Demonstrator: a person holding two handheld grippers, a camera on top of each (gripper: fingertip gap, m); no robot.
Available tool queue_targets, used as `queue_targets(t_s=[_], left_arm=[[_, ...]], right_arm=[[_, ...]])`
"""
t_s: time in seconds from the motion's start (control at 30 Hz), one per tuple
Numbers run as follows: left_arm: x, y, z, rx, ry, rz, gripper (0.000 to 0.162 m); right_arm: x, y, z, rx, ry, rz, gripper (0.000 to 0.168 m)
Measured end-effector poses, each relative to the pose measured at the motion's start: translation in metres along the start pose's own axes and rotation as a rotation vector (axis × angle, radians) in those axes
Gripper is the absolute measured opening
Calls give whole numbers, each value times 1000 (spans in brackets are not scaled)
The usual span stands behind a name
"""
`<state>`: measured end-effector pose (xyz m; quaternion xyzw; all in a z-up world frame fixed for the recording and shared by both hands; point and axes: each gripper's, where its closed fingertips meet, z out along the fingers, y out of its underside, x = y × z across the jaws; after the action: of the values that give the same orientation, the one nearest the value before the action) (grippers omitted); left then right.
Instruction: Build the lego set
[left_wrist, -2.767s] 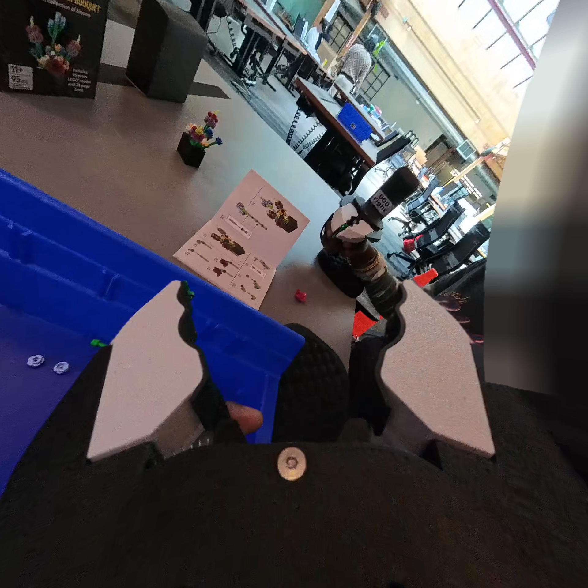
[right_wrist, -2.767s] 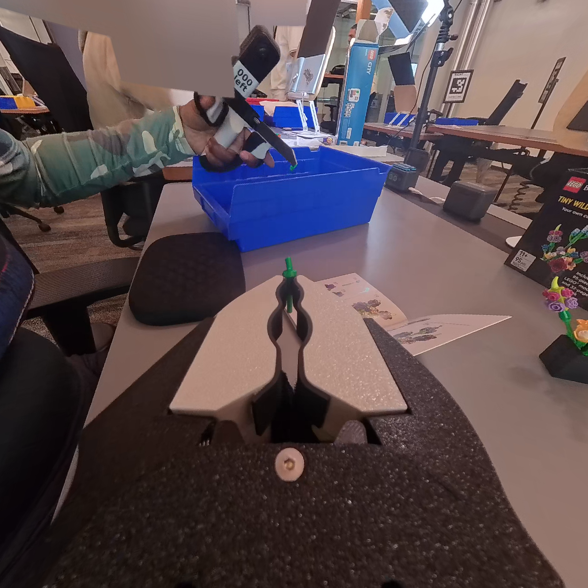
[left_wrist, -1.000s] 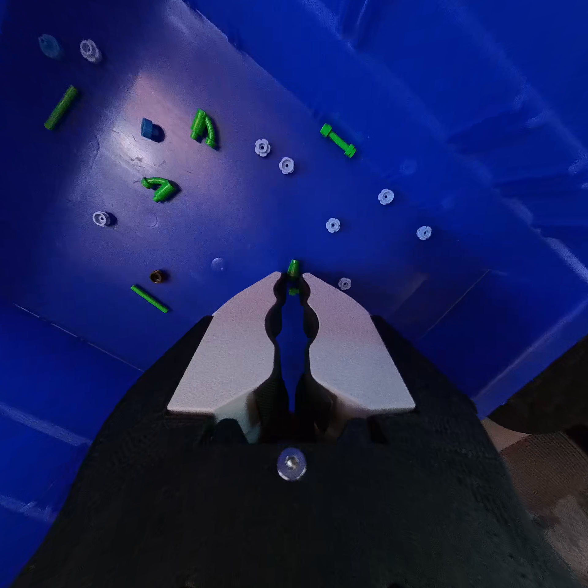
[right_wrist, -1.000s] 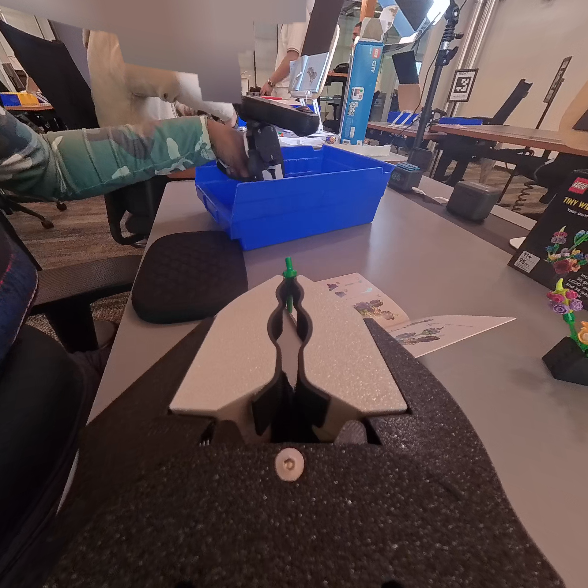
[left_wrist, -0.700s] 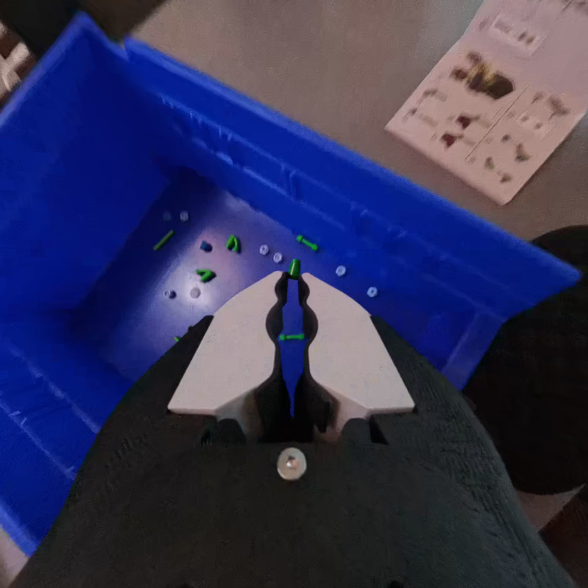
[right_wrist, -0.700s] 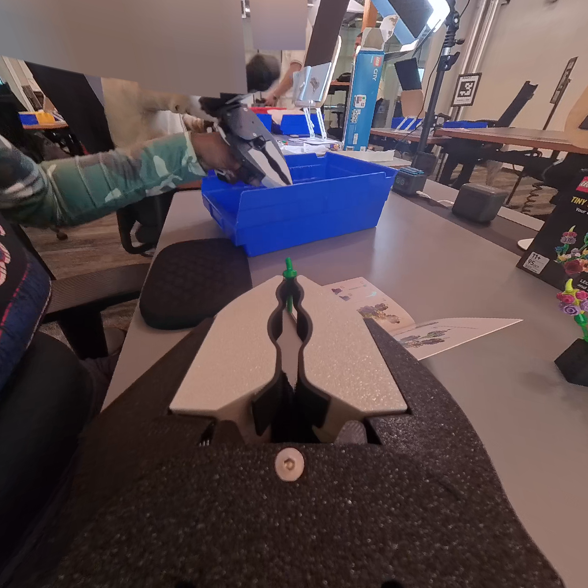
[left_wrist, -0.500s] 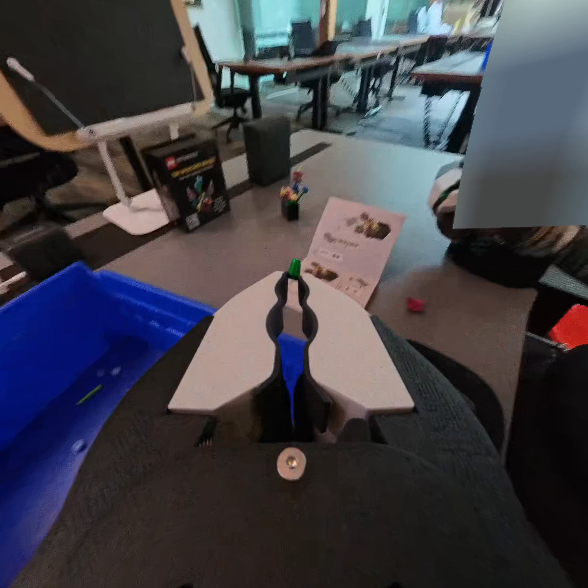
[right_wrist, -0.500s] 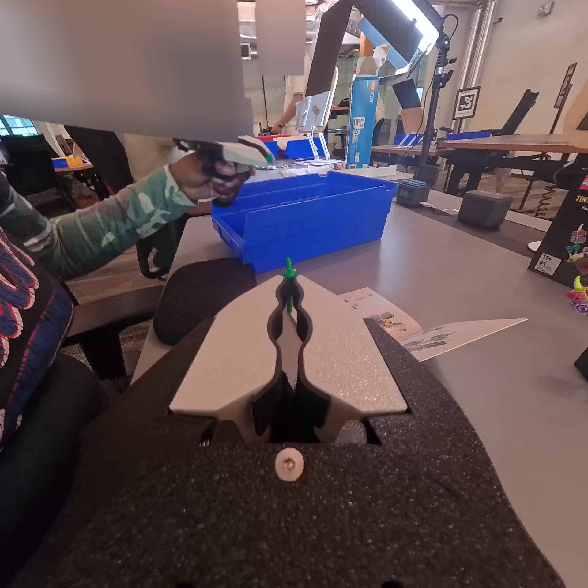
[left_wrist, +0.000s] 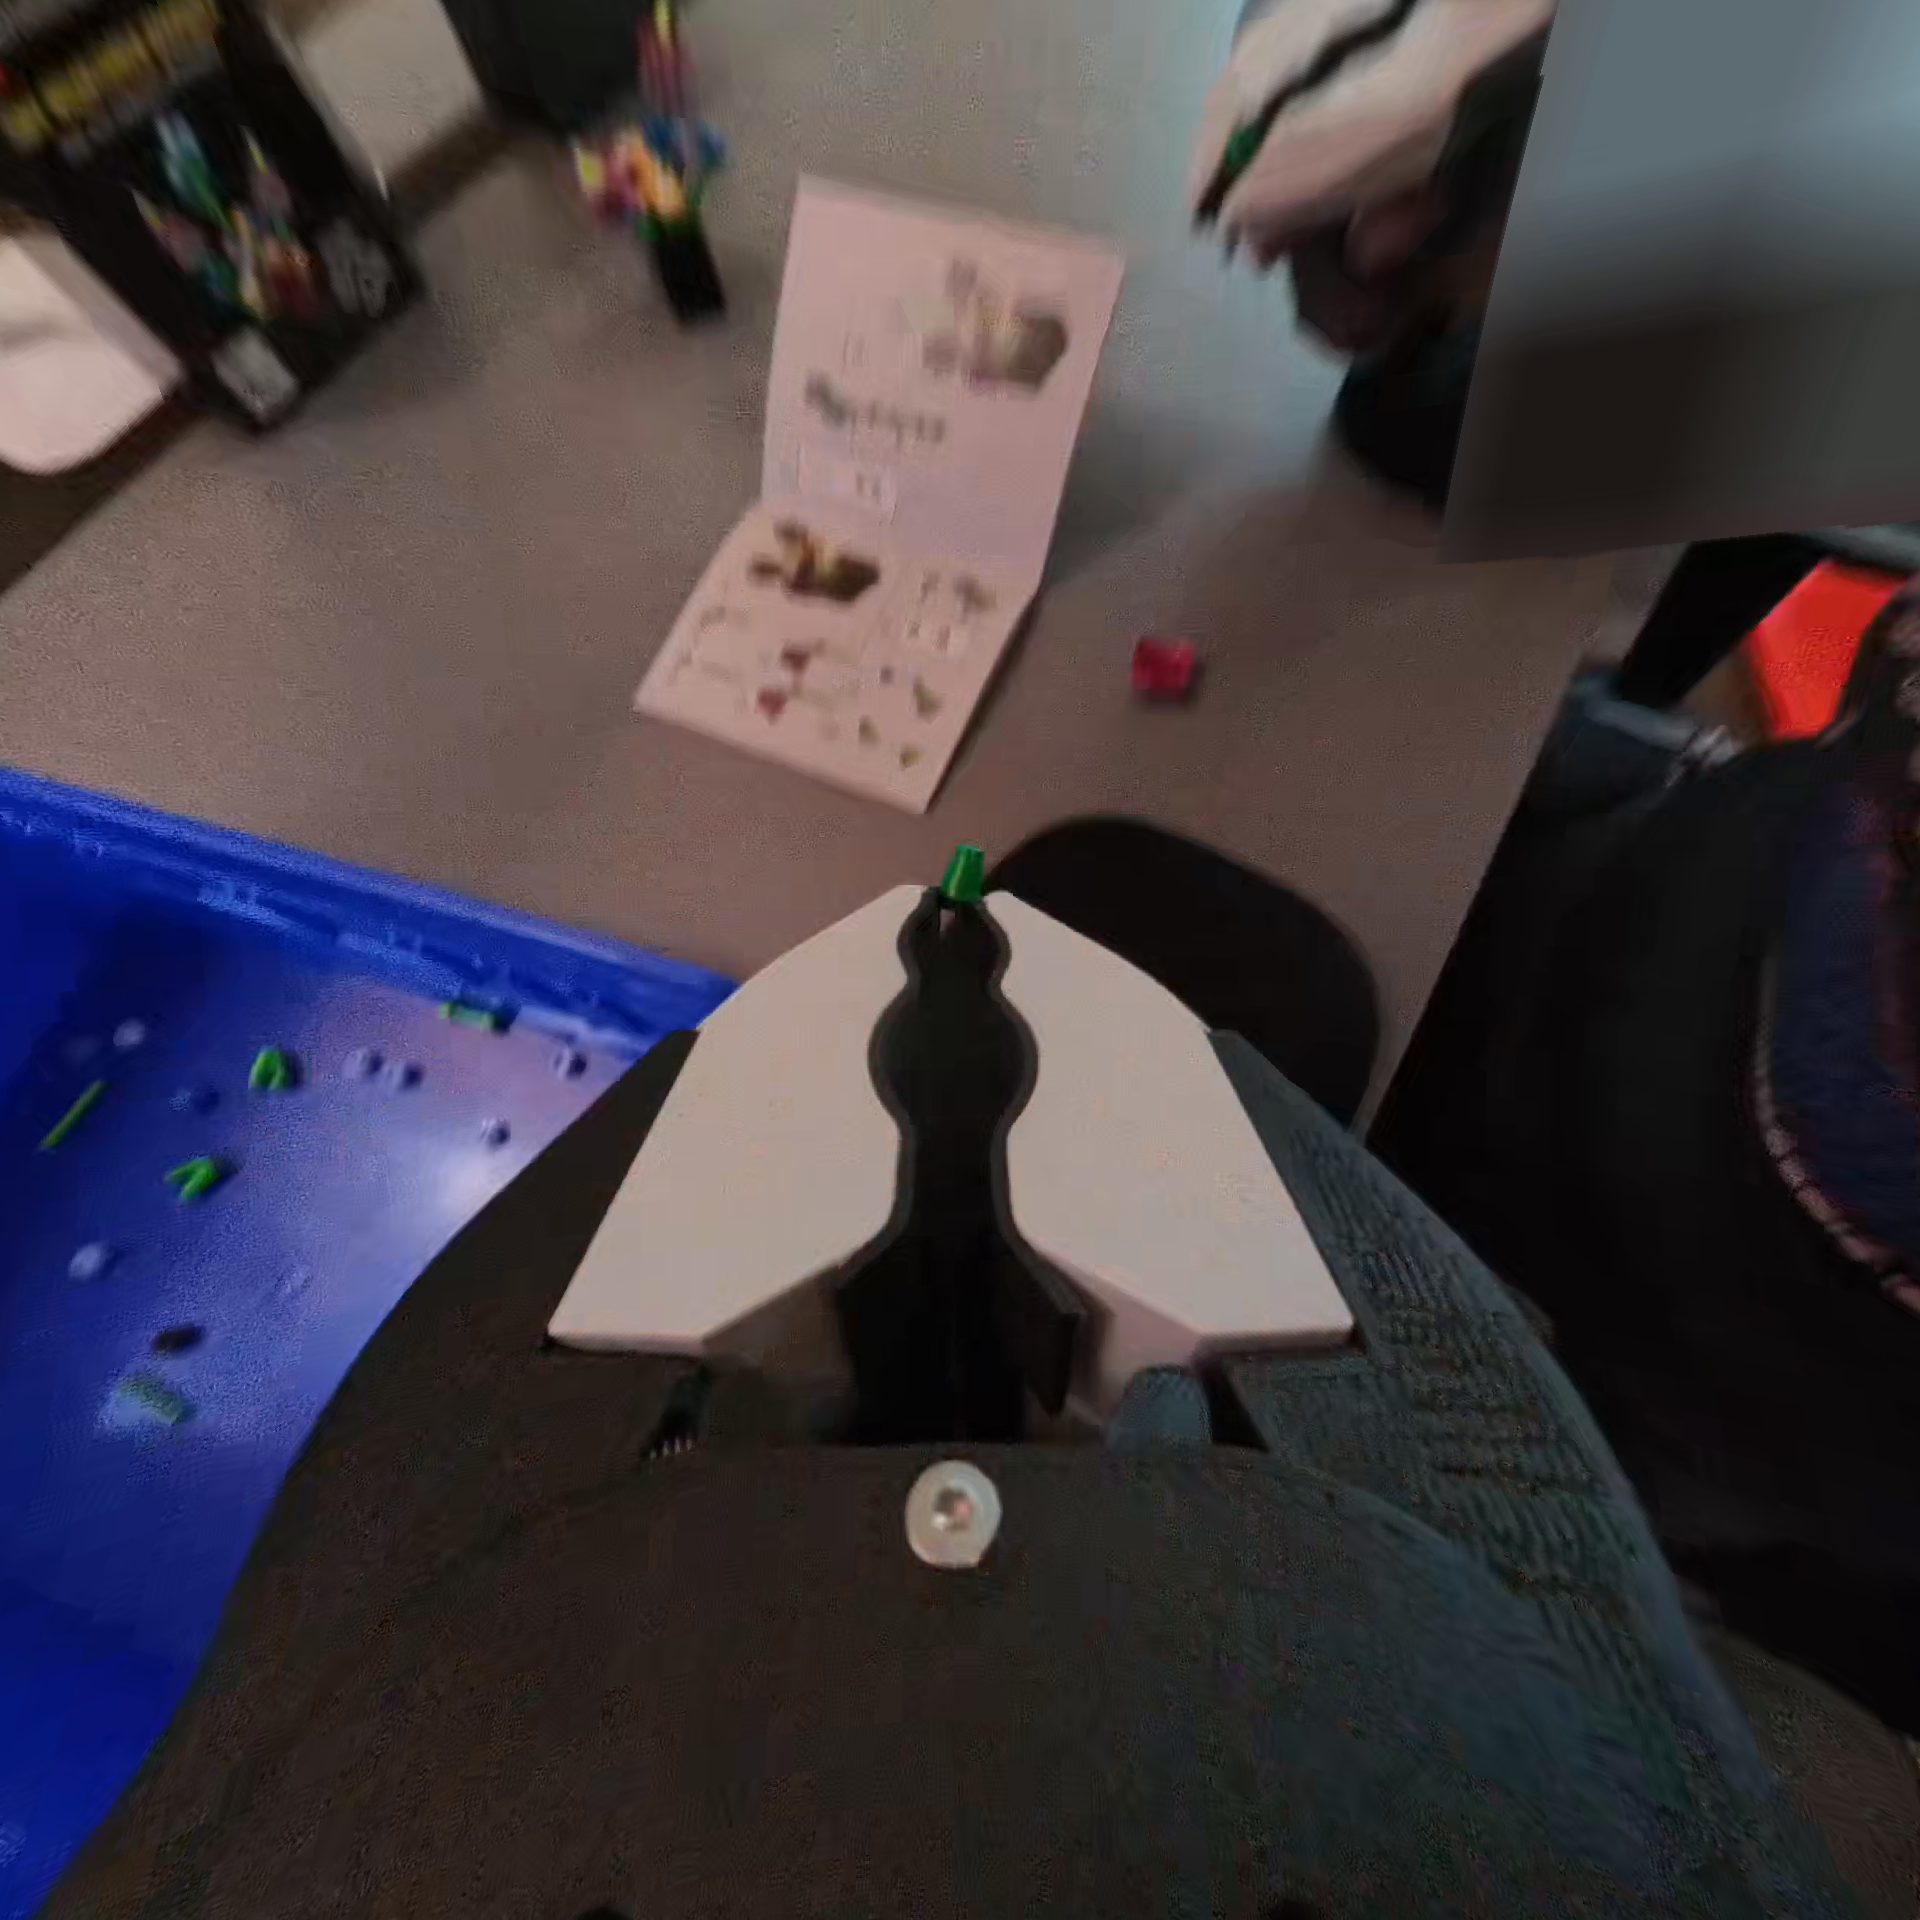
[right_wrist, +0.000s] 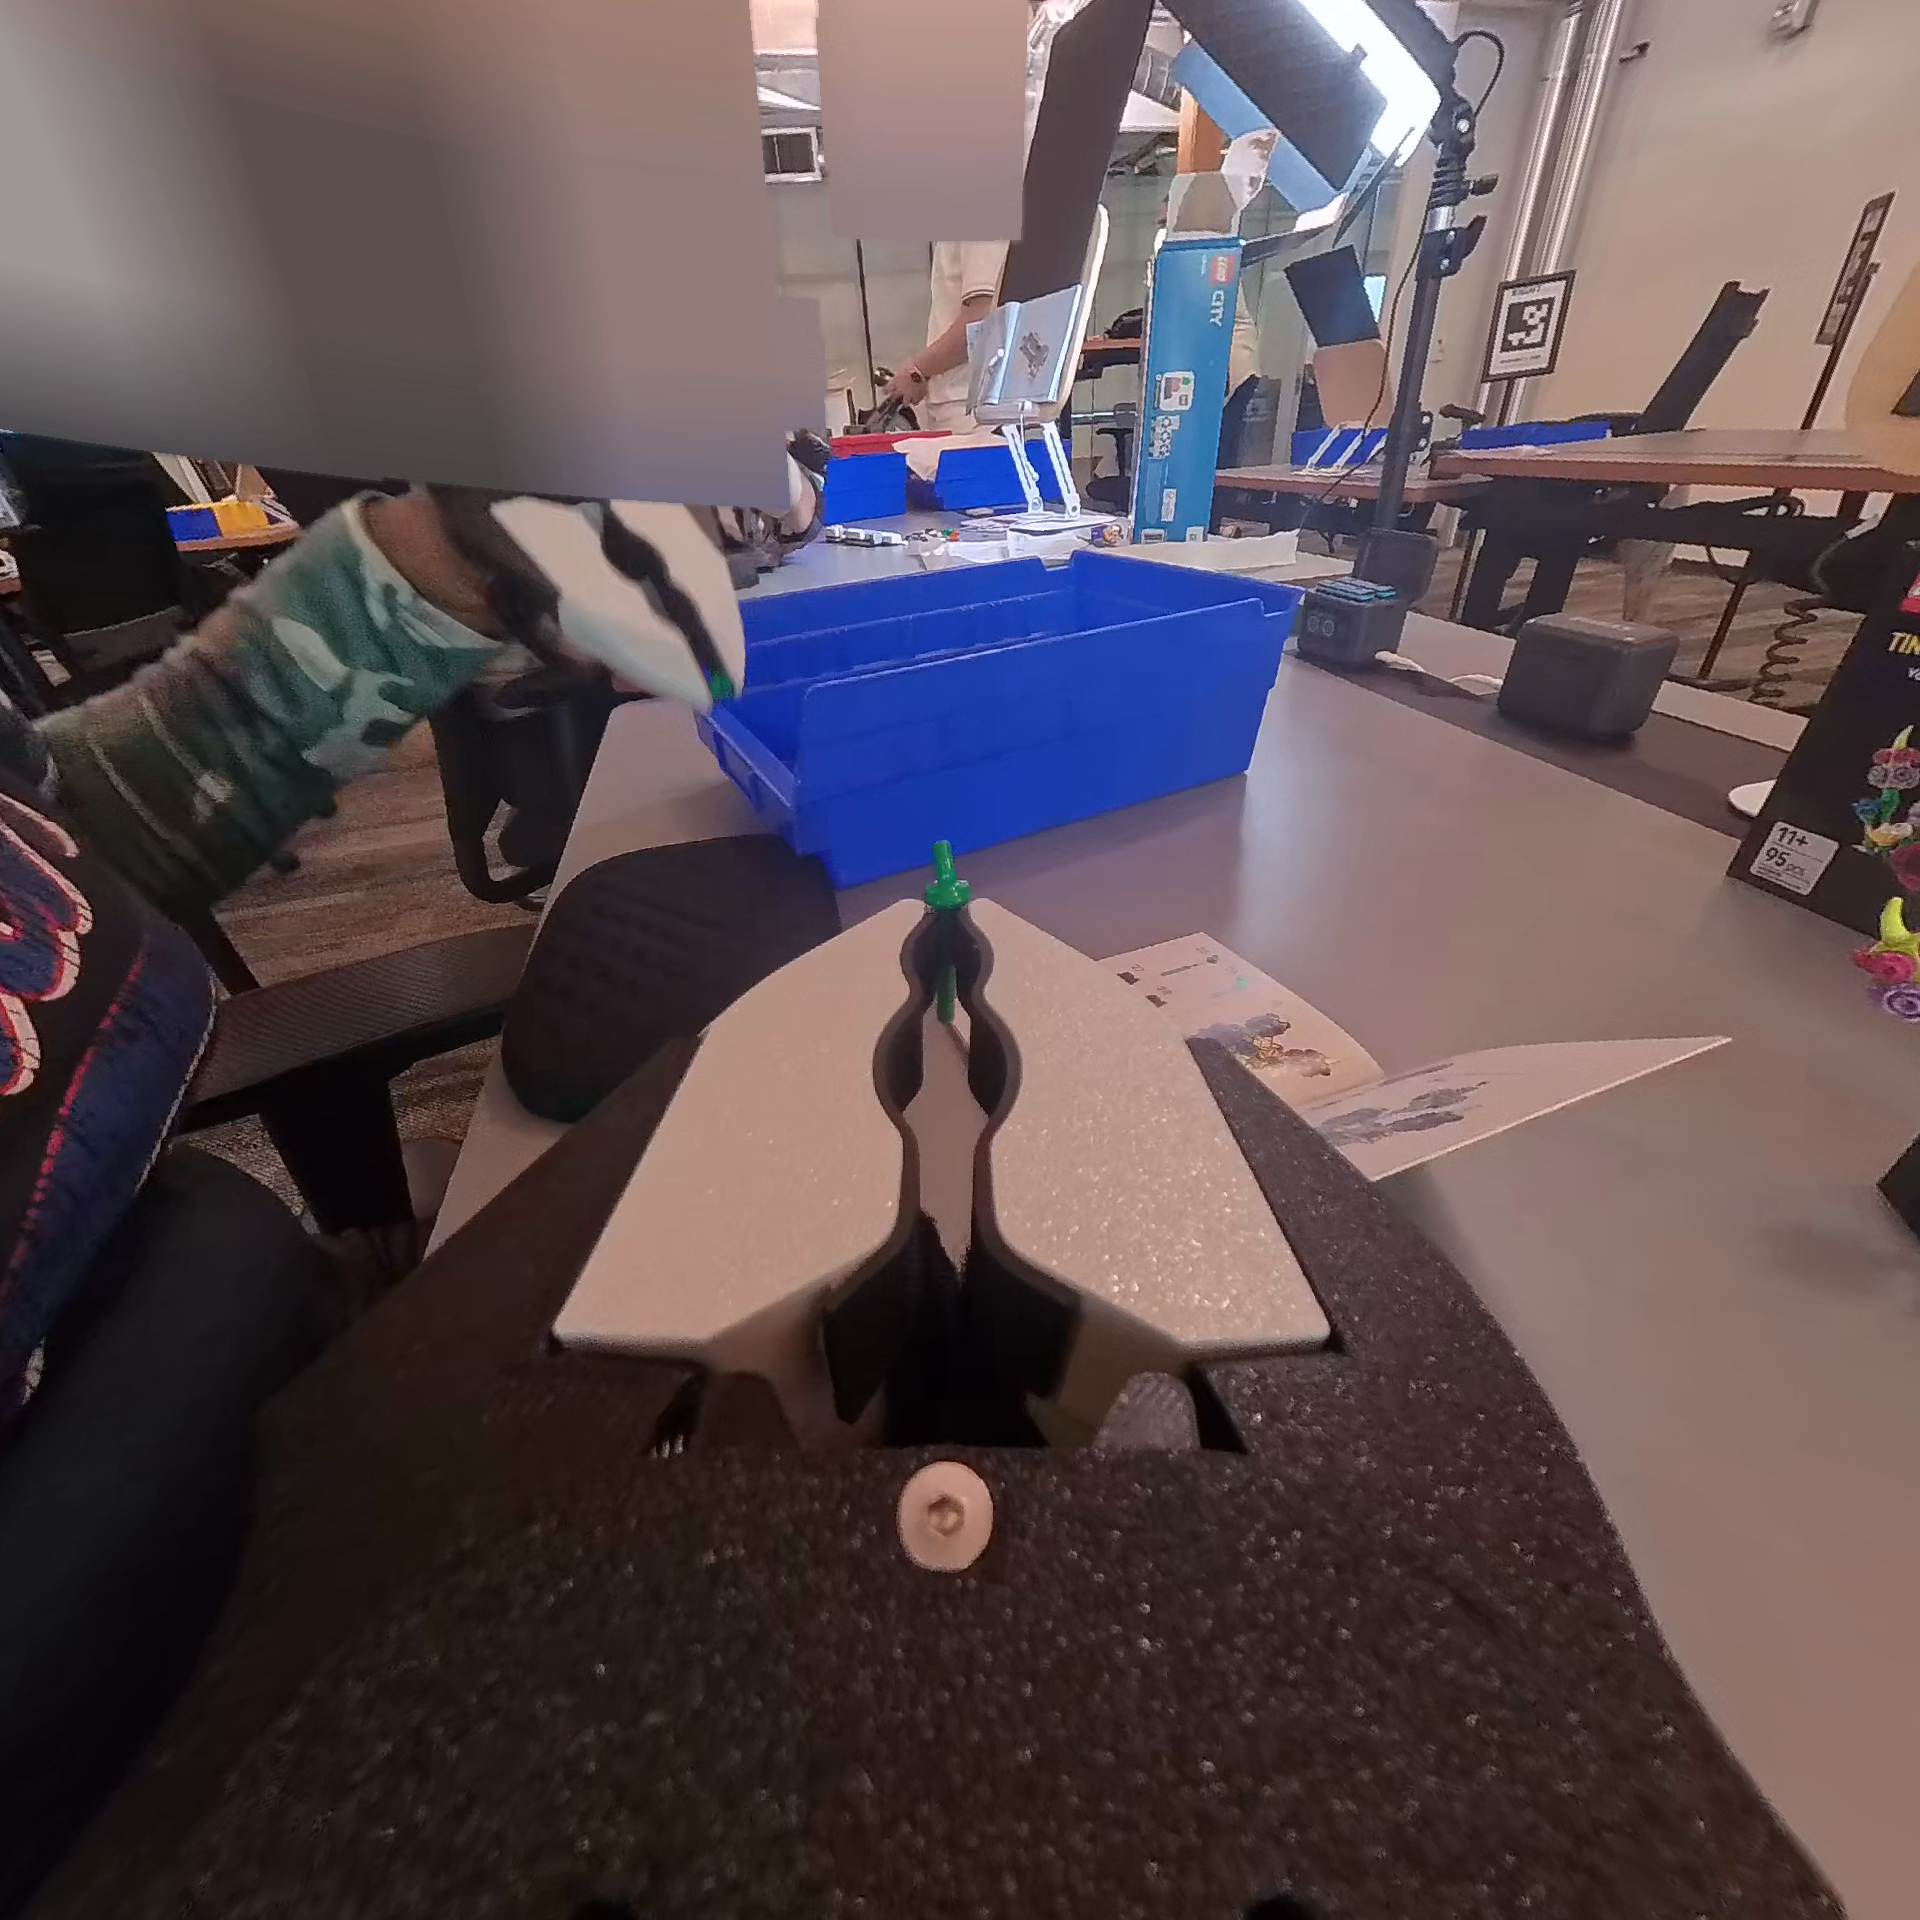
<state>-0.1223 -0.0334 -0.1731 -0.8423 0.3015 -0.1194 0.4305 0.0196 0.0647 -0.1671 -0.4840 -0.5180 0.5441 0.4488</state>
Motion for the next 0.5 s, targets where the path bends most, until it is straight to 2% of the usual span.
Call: queue_targets(t_s=[0.07, 0.13, 0.27, 0.5], left_arm=[[9, 42, 3, -329, -52, 69, 8], [29, 69, 11, -486, 32, 54, 8], [32, 102, 20, -636, 53, -30, 8], [36, 102, 18, -701, 73, -21, 13]], right_arm=[[-2, 0, 1, -6, -10, -4, 3], [-4, 1, 2, -14, -13, -15, 2], [-5, 0, 1, -8, -8, -24, 2], [-7, -3, 0, 4, -14, -27, 2]])
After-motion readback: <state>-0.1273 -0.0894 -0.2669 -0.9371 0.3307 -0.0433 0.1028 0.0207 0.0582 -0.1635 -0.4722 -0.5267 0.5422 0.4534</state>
